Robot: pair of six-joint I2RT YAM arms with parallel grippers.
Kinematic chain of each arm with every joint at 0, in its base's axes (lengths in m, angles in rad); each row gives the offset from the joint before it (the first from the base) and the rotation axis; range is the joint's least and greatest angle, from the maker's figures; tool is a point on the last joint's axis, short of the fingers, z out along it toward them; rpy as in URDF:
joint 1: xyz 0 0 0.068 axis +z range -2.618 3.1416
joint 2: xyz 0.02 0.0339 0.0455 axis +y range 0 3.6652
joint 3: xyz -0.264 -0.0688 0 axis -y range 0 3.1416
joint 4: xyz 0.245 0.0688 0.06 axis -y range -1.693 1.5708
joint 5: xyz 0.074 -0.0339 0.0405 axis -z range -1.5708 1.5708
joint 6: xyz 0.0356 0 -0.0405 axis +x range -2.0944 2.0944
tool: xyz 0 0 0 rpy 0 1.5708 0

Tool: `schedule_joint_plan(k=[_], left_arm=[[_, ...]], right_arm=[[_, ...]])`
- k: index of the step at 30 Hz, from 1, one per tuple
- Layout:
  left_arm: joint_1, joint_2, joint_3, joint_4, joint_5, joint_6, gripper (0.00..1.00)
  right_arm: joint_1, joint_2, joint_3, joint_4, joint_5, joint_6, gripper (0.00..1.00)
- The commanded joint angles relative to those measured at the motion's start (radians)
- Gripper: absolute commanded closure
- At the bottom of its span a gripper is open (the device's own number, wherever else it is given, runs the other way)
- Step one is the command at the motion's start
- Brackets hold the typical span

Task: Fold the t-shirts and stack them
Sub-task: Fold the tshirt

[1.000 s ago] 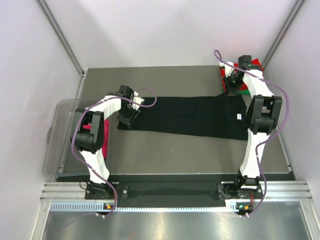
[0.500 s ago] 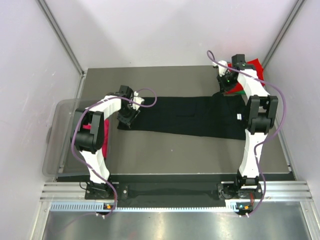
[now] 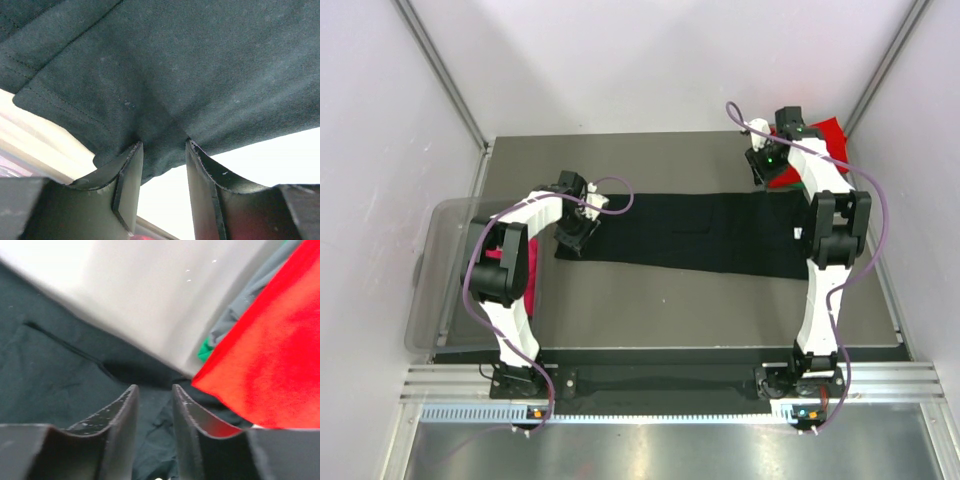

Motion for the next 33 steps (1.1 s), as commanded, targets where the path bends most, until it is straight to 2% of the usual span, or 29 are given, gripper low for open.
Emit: schedule_joint_plan(k=[1,4,6,11,18,33], left_arm=[[0.001,0.002,-0.034,0.001,0.025,-0.015,0.55],[0.001,0.002,-0.032,-0.001,0.028,-0.016,0.55],[0.001,0.001,-0.032,-0.001,0.029,-0.015,0.55],[0.001,0.005,-0.035,-0.001,0.028,-0.015,0.55],[0.001,-0.002,-0.046,0.005,0.029,-0.012,0.55],[0.001,0.008,-0.038,0.001,0.029,-0.013,0.55]], right_arm=[[0.012,-0.099,-0.038,0.123,0.049,0.038,0.64],[0.029,-0.187,-0.118,0.195,0.022,0.055,0.61],[0.055,-0.198,-0.114,0.17,-0.018,0.04,0.6],[0.142,-0.115,-0.051,0.067,-0.096,0.036,0.63],[0.196,0.003,0.021,0.013,-0.124,0.049,0.61],[0.219,0.101,0.049,-0.019,-0.041,0.035,0.59]])
